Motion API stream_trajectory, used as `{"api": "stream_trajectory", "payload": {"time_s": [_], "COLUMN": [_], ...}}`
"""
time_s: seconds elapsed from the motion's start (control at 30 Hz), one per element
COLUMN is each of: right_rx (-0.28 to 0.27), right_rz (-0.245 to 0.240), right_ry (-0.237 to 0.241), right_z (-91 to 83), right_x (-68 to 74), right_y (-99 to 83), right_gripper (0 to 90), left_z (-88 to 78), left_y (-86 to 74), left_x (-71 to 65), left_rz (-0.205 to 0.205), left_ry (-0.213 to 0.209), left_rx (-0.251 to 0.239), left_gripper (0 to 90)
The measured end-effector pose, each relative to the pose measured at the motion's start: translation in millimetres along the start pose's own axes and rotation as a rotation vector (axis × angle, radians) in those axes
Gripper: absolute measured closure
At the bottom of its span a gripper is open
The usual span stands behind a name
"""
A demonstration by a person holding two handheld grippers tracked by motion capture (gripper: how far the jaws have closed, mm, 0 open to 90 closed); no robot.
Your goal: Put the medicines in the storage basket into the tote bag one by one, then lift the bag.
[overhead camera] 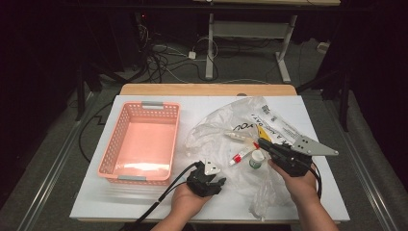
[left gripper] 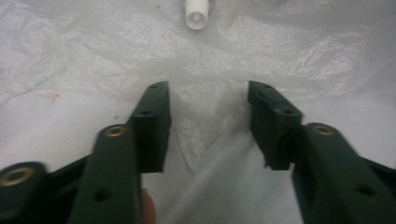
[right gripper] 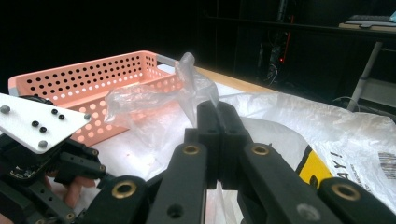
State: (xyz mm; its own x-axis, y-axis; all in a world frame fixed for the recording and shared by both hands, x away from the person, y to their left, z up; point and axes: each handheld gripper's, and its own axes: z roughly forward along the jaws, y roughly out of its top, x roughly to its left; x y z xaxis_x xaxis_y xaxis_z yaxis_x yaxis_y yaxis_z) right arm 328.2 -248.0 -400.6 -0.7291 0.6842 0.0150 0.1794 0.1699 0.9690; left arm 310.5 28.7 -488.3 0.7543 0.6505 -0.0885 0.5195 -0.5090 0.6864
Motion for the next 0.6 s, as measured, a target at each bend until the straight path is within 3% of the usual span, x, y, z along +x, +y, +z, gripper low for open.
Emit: {"api": "stream_trajectory", "payload": {"time_s": [0.1, 0.23, 0.47, 0.6], "right_rx": [0.006, 0.007, 0.008, 0.006], "right_rz": [0.005, 0.013, 0.016, 0.012], "right_ry": [0.001, 0.003, 0.002, -0.006], "right_z": [0.0, 1.0, 1.1, -0.2], "right_x": [-0.1, -1.2, -2.5, -2.2], "right_y": [-0.7, -1.5, -3.4, -4.3], "right_gripper": [90.0, 90.0, 90.0, 90.0], "left_z": [-0.4, 0.1, -1.3, -5.6], "left_y": [-0.4, -0.1, -1.8, -5.0], "left_x": [2.2, 0.7, 2.3, 3.2], "left_rz": [-0.020, 0.009, -0.005, -0.024], "left_ry": [-0.006, -0.022, -0.032, -0.022], "left_rx": [-0.007, -0.004, -0.020, -0.071], "left_gripper": [69.5, 86.6, 88.7, 88.7]}}
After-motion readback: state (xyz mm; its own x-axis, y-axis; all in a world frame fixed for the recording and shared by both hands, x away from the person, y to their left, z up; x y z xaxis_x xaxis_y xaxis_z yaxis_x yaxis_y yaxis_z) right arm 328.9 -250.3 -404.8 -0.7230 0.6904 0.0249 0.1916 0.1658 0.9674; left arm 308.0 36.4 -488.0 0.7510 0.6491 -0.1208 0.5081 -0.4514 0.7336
